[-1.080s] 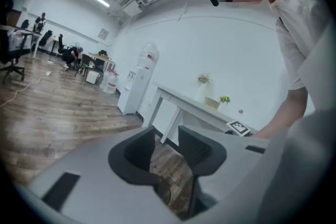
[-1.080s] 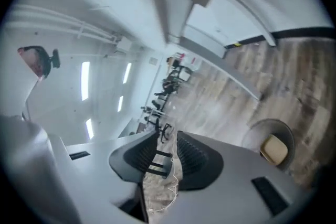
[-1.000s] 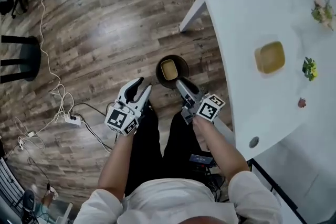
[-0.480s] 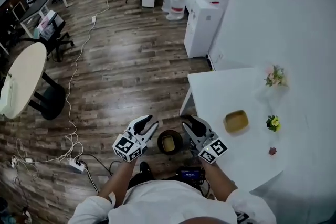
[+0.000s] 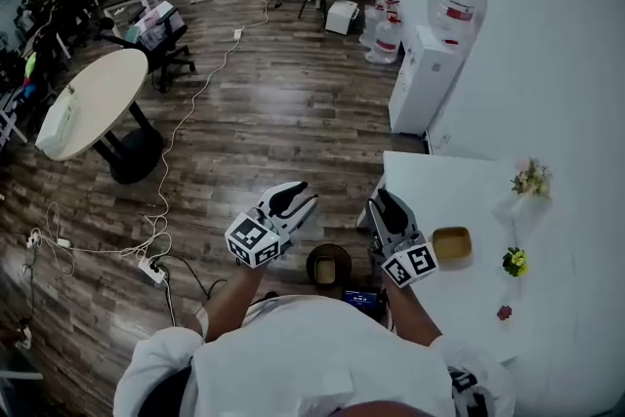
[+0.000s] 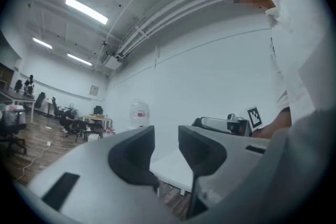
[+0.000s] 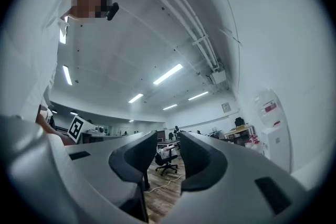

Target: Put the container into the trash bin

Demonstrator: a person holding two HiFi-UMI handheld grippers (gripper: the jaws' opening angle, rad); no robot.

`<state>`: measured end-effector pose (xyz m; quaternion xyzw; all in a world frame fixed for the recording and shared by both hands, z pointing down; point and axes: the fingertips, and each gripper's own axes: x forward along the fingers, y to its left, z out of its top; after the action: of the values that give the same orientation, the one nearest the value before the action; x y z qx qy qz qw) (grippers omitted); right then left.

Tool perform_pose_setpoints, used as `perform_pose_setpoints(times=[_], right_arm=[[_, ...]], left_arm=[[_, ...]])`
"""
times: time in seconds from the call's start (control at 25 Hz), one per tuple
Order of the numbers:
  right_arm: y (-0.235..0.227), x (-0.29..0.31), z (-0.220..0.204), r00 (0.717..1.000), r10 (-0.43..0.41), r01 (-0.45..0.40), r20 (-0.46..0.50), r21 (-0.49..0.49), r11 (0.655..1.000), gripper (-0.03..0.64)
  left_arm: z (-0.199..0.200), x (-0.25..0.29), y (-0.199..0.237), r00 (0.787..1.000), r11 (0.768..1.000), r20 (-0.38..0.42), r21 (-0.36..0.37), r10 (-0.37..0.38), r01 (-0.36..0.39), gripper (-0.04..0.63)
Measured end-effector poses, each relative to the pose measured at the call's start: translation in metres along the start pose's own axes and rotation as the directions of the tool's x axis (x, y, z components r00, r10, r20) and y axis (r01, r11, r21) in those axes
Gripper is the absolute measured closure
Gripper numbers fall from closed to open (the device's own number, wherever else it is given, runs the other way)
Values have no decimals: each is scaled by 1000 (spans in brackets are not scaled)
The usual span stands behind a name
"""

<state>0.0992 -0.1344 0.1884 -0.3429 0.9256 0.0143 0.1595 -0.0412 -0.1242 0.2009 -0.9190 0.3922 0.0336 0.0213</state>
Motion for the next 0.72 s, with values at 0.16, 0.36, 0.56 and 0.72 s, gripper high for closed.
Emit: perform_pose_setpoints(times=[0.16, 0.36, 0.56, 0.72], right_arm=[[13, 11, -4, 998, 61, -61, -13, -33, 998, 479], [4, 9, -9, 996, 83, -83, -12, -19, 996, 479], [-24, -4, -8, 999, 45, -45, -4, -15, 999, 479], [-50, -28, 9, 1000, -8, 8, 11, -14, 1000, 479]], left_arm=[[10, -11, 12, 998, 998, 1, 14, 65, -65, 460], [7, -10, 11, 995, 995, -15, 25, 101, -100, 459], [5, 4, 5, 995, 995, -28, 31, 96, -95, 460], [15, 20, -11, 997, 997, -38, 35, 74, -72, 459]])
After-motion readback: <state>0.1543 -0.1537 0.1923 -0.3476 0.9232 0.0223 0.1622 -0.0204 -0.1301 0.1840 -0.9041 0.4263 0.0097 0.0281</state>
